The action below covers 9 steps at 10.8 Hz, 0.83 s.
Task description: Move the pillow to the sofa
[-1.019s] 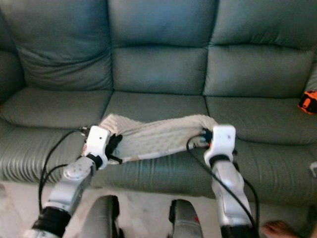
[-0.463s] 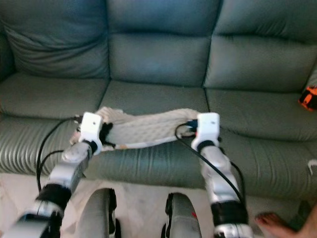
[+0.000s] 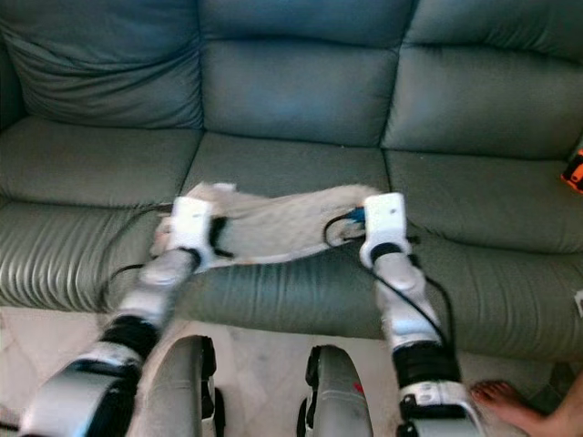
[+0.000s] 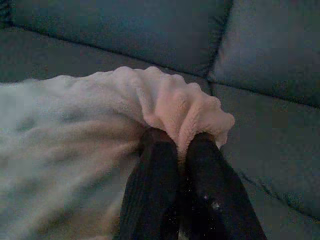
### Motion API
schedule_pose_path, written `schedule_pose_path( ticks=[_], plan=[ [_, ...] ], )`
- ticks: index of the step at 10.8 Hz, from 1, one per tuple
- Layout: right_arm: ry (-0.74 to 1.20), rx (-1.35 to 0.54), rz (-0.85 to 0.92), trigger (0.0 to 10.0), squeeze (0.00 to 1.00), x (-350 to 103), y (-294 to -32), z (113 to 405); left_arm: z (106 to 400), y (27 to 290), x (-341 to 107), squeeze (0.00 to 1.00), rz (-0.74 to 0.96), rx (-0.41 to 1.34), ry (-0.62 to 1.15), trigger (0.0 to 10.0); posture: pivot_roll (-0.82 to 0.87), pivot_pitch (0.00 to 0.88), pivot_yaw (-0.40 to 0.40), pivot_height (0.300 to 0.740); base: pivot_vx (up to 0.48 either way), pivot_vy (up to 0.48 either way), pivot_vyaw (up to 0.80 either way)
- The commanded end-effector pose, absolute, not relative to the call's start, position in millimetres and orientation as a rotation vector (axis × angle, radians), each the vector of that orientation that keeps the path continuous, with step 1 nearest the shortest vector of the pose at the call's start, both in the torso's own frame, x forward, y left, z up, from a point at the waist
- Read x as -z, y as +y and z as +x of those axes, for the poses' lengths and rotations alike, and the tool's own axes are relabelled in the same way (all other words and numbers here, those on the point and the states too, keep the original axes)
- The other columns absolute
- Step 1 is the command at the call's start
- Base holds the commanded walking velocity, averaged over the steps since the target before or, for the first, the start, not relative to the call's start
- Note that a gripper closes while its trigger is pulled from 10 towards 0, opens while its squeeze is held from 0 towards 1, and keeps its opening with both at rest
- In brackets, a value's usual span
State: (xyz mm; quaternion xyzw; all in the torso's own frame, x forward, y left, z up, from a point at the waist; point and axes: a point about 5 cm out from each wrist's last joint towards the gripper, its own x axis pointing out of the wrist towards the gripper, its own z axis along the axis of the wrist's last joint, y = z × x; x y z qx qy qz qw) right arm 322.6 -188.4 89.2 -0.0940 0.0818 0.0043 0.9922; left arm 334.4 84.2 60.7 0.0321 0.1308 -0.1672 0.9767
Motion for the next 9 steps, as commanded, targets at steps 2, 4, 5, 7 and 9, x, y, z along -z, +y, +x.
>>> schedule_pose_path(
  ticks=[2,4,5,7,9],
  plan=[
    [0.182,-0.094,-0.164,10.0,0.0,-82,-176,323,335,73,-62,0.0,0.127,0.353,0.225,10.0,-0.04,0.175,-0.021,0.627,0.0,0.0,0.0],
    [0.269,-0.223,-0.123,10.0,0.0,-62,-149,318,340,81,-63,0.0,0.135,0.273,0.224,10.0,-0.05,0.173,-0.032,0.627,0.0,0.0,0.0],
    [0.32,-0.241,-0.076,10.0,0.0,-54,-141,315,343,84,-66,0.0,0.127,0.244,0.221,10.0,-0.05,0.173,-0.034,0.627,0.0,0.0,0.0],
    [0.307,-0.251,-0.106,10.0,0.0,-56,-140,317,347,92,-68,0.0,0.139,0.202,0.217,10.0,-0.04,0.174,-0.039,0.627,0.0,0.0,0.0],
    [0.375,-0.197,-0.206,10.0,0.0,-52,-161,325,350,107,-66,0.0,0.127,0.127,0.244,10.0,-0.05,0.173,-0.04,0.627,0.0,0.0,0.0]
  ],
)
